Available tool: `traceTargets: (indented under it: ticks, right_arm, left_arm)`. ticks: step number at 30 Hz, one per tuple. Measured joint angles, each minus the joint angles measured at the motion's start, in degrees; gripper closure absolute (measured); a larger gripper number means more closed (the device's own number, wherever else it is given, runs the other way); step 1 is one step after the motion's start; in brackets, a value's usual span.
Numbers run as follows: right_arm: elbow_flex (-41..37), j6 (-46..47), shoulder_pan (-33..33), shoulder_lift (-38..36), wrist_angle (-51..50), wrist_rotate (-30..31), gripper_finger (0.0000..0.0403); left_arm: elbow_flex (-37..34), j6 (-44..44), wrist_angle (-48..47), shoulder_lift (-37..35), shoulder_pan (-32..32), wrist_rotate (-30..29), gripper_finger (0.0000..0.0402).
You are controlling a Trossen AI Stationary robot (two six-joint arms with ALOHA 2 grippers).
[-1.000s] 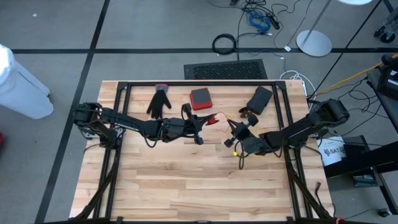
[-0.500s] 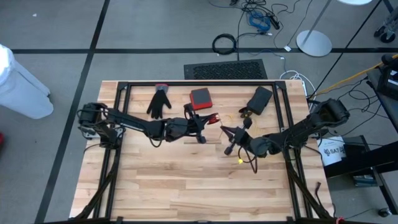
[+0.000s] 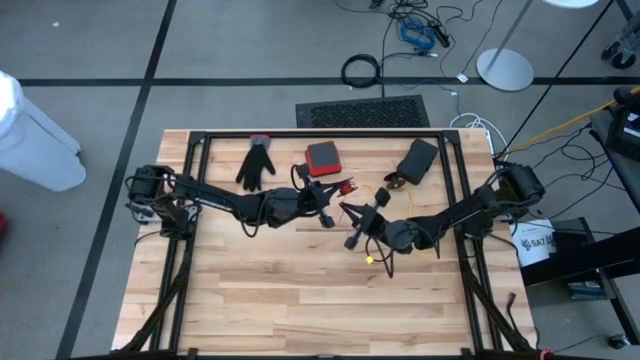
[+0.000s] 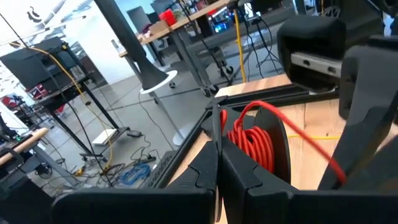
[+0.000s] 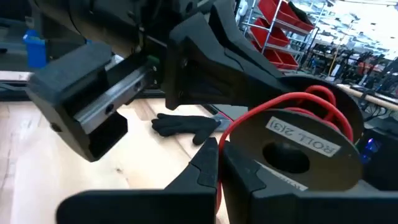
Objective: Coil cords
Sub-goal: Coil the red wire onto the spool
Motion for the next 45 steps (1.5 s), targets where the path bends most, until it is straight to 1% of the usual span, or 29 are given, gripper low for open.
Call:
traceTargets:
  ticks: [4, 8, 13, 16, 20, 22, 26, 32, 36, 39, 45]
  right_arm:
    - [1.1, 0.4, -1.2, 2.0, 0.5, -2.2, 0.0403]
    - [1.2, 1.8, -2.6, 5.0, 1.6, -2.4, 0.0403]
    - [1.2, -0.1, -3.1, 8.8, 7.5, -2.2, 0.0403]
    - [1.2, -2.7, -3.1, 10.6, 11.2, -0.7, 0.0403]
    - [1.2, -4.3, -3.0, 12.1, 12.2, 2.0, 0.0403]
    - [1.2, -5.0, -2.9, 12.2, 11.4, 3.9, 0.0403]
    - [1.2, -5.1, -2.6, 12.2, 9.1, 5.5, 0.0403]
    - [1.3, -5.7, -2.2, 12.1, 5.6, 9.4, 0.0403]
    - [1.3, -6.4, -2.1, 12.1, 5.3, 9.5, 0.0403]
    - [1.3, -6.4, -2.2, 12.1, 5.3, 9.5, 0.0401]
    - [1.0, -5.8, -2.4, 12.4, 3.5, 10.3, 0.0389]
  left_arm:
    - [0.0, -0.4, 0.7, 0.0, 0.0, 0.0, 0.0393]
    - [0.0, -3.1, 1.2, 0.0, 0.0, 0.7, 0.0393]
    - [0.0, -5.7, 1.7, 0.0, 0.0, 0.8, 0.0393]
    - [0.0, -7.4, 2.7, 0.0, 0.0, 0.9, 0.0393]
    - [-0.1, -9.7, 3.3, 0.1, 0.0, 2.1, 0.0393]
    - [-0.1, -10.4, 3.3, 0.1, 0.0, 2.2, 0.0393]
    - [-0.1, -10.6, 2.6, 0.0, 0.0, 2.9, 0.0393]
    - [-0.2, -10.6, -3.2, -2.9, 0.0, 6.5, 0.0393]
    - [-0.2, -10.7, -8.0, -5.4, 0.0, 7.2, 0.0393]
    - [-0.2, -11.0, -9.9, -6.9, 0.0, 8.1, 0.0393]
    - [0.2, -12.3, -8.2, -9.0, 0.0, 9.3, 0.0393]
